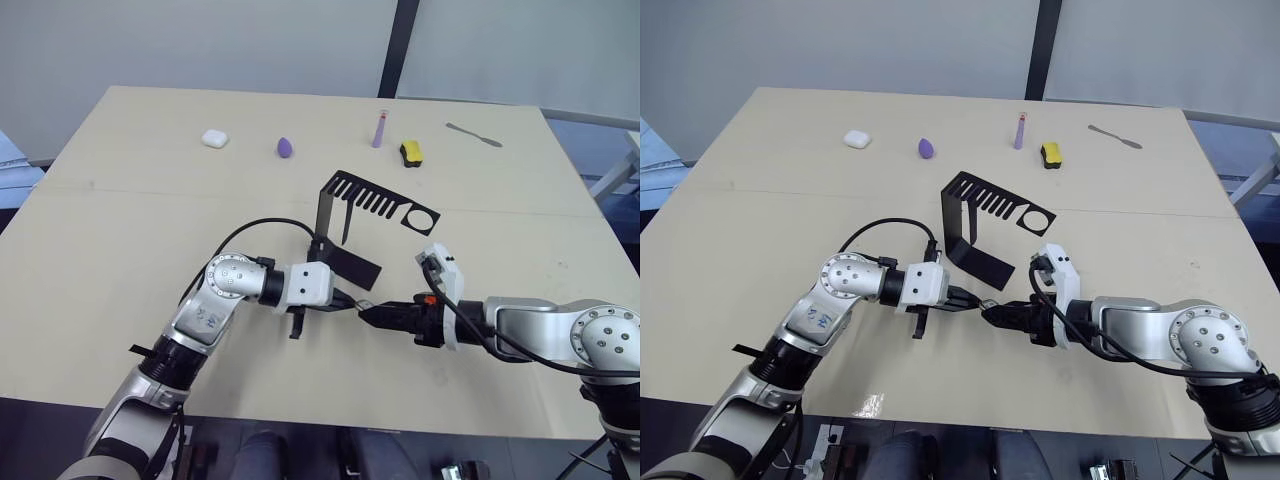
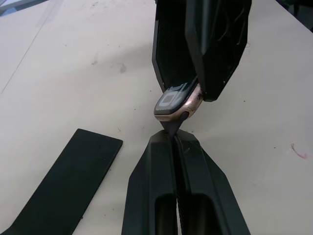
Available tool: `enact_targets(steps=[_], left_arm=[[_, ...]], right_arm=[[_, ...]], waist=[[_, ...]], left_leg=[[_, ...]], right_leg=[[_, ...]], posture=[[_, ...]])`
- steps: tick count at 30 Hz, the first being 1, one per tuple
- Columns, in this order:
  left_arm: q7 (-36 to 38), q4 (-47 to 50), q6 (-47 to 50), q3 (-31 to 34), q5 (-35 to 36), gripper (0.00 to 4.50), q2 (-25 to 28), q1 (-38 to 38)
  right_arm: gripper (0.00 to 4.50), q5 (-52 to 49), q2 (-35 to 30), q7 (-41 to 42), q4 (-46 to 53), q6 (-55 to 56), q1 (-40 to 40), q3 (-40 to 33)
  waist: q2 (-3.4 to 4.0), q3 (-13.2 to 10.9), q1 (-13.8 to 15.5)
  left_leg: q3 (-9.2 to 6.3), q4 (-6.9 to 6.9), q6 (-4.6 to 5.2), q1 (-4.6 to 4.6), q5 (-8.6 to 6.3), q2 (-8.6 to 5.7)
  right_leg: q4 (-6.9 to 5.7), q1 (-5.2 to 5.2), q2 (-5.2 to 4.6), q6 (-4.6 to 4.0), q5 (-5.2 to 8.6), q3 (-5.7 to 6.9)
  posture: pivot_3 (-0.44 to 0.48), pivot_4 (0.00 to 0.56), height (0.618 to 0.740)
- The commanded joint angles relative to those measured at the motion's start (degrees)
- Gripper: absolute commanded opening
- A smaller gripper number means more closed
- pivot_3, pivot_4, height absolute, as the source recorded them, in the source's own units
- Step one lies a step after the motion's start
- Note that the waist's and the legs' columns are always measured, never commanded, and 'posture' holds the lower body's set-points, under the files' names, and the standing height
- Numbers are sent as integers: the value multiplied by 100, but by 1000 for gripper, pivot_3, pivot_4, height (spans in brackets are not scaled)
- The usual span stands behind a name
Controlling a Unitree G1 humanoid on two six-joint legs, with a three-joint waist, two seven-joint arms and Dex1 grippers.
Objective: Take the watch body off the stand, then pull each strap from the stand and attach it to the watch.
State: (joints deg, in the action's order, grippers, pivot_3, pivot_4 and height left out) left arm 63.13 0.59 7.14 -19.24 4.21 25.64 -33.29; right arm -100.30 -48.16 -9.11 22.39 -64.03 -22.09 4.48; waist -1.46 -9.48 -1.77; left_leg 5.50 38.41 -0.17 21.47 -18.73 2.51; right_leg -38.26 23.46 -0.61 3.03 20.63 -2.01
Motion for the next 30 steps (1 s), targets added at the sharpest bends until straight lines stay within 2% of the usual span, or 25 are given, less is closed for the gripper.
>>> enact_targets(steps=[1, 4, 6, 8, 12, 17, 24, 30], left_arm=[[426, 524, 416, 362, 613, 974, 333, -69], [1047, 741, 1479, 677, 1460, 2480, 863, -121], [1501, 865, 2070, 862, 2080, 3584, 1193, -146], [1631, 808, 2186, 969, 2278, 4448, 1285, -196], [1540, 641, 1872, 875, 2096, 4448, 1167, -280], [1454, 661, 1559, 750, 1928, 4448, 1035, -190], [1413, 777, 1489, 818, 1973, 4448, 1156, -7], [1559, 713, 1199, 1002, 1839, 4448, 1702, 406]], right_arm=[[1511, 706, -214, 595, 447, -60, -35, -87], [1511, 1799, -519, 1520, 985, 164, 79, -71], [1511, 3036, -854, 2458, 1488, 763, 261, 138], [1511, 4294, -1139, 3408, 1807, 1673, 463, 415], [1511, 6369, -1422, 4699, 1790, 3587, 1053, 802], [1511, 7414, -1250, 5451, 1441, 4777, 1350, 790], [1511, 7591, -833, 5755, 1132, 4843, 1376, 547], [1511, 7676, -100, 5867, 632, 4232, 684, 1021]], waist=[[0, 0, -11], [1, 0, -22], [2, -1, -19], [2, -1, -4], [0, -1, 36], [0, -1, 2], [0, -1, 2], [0, -1, -20]], left_leg=[[0, -1, 0, 1, 0, 2], [0, -10, -3, -2, 2, 2], [-3, -13, -5, -2, 3, 3], [-5, -15, -5, -2, 3, 2], [-9, -10, 2, 0, 0, -6], [-3, -5, 6, 0, -2, -11], [-3, -4, -5, -14, 4, -6], [-2, -2, -5, -18, 4, -5]], right_leg=[[0, 1, 1, 0, 0, 0], [1, 3, 3, 0, 0, 0], [3, 3, 6, -1, 0, 1], [8, 1, 5, -1, 1, 3], [29, -10, 2, 4, -2, 3], [27, -9, -1, 10, -6, -4], [-3, -8, 4, 3, -2, -6], [-15, -6, 3, -2, 1, -6]], posture=[[0, 150, 740], [0, 150, 740], [0, 150, 740], [0, 150, 740], [0, 150, 740], [0, 150, 740], [0, 150, 740], [0, 150, 740]])
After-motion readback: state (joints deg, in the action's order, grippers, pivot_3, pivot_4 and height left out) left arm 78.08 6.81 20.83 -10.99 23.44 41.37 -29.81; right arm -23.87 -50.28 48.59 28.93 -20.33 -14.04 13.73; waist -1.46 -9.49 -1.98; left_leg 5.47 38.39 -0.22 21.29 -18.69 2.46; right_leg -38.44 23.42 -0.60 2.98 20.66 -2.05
